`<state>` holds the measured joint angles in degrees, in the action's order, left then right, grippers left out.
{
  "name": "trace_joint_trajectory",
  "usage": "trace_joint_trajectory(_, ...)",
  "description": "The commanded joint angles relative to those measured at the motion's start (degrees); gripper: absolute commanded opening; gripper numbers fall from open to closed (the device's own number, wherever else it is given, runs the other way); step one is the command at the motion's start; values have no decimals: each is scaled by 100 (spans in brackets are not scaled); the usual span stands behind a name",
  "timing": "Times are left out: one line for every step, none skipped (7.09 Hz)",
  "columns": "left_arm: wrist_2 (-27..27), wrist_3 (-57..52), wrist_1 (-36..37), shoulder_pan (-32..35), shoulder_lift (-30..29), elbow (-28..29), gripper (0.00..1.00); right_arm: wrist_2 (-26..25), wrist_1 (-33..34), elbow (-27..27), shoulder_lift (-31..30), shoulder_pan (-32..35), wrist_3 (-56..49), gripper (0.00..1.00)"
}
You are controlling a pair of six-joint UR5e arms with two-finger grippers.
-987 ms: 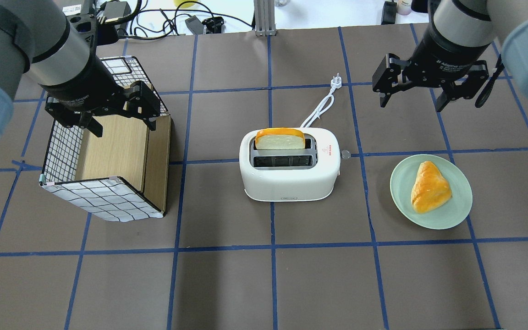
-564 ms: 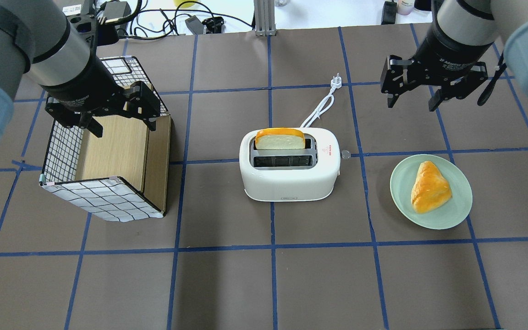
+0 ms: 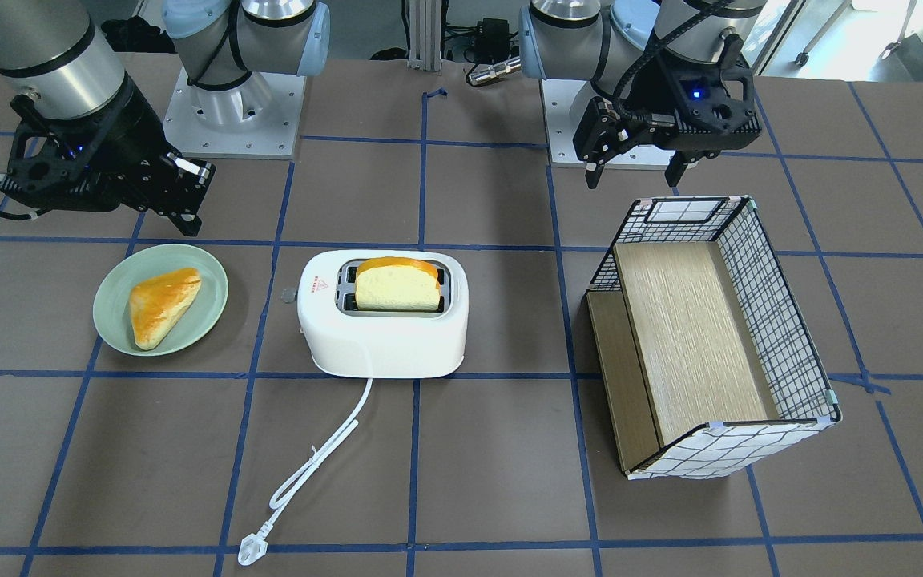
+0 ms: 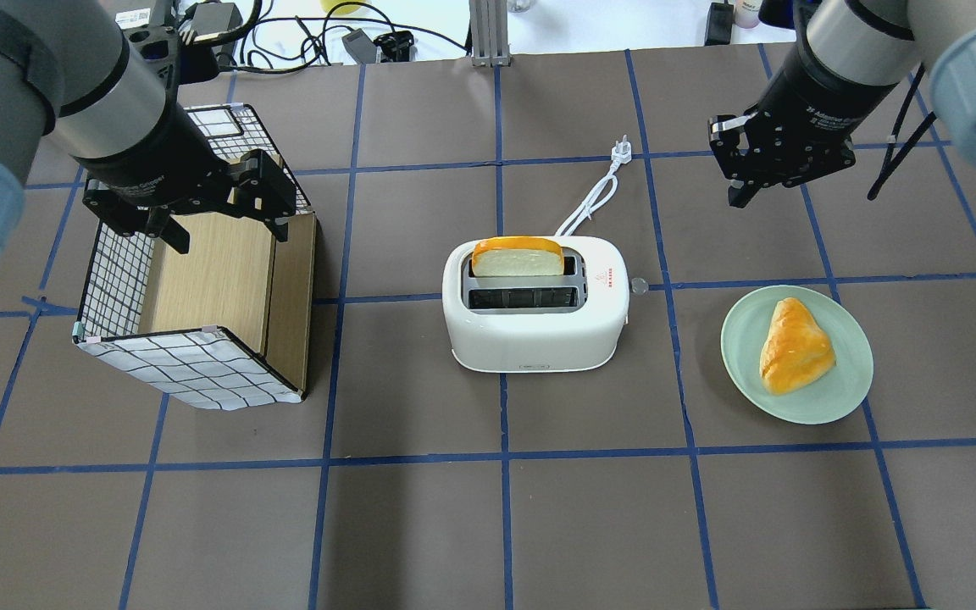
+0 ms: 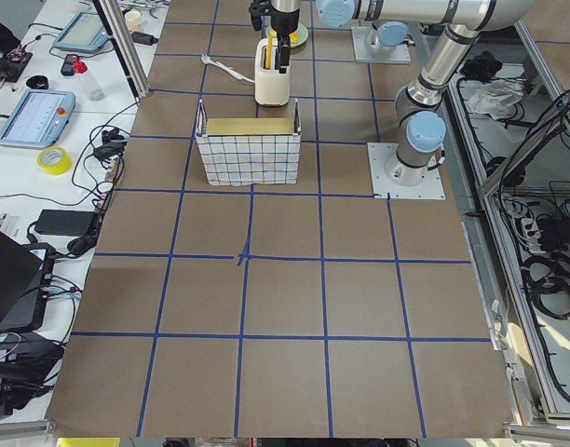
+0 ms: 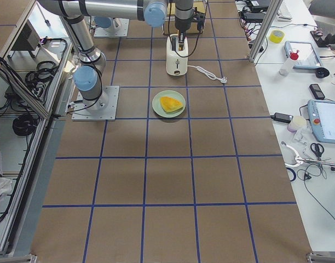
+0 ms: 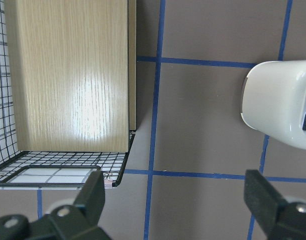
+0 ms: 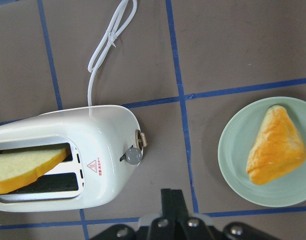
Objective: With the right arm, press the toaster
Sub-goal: 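Lower the right gripper to the lever on the white toaster's side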
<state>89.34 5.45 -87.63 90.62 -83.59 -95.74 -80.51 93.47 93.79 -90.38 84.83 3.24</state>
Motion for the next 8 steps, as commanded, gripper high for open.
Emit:
trace_joint_trajectory(-4,0,0,0,0,-6,100,492,466,514,38,-160,-104,0)
trace_joint_trajectory(5,0,0,0,0,3,100,676,1106,1005,46,-160,-113,0)
trace_joint_trajectory(-4,0,0,0,0,-6,100,799,1747,1445,90,-160,-131,0)
trace_joint_trajectory(-4,0,0,0,0,3,100,887,2171,1728,125,-160,-148,0)
trace_joint_trajectory(5,0,0,0,0,-6,100,1193,2367,1905,134,-195,-157,0)
trace_joint_trajectory(5,0,0,0,0,3,100,1283,2360,1967,134,-317,-183,0)
trace_joint_trajectory(-4,0,0,0,0,-6,100,1615,2299,2046,134,-518,-427,0)
trace_joint_trajectory(5,0,0,0,0,-6,100,2001,2325,2212,134,-720,-551,0)
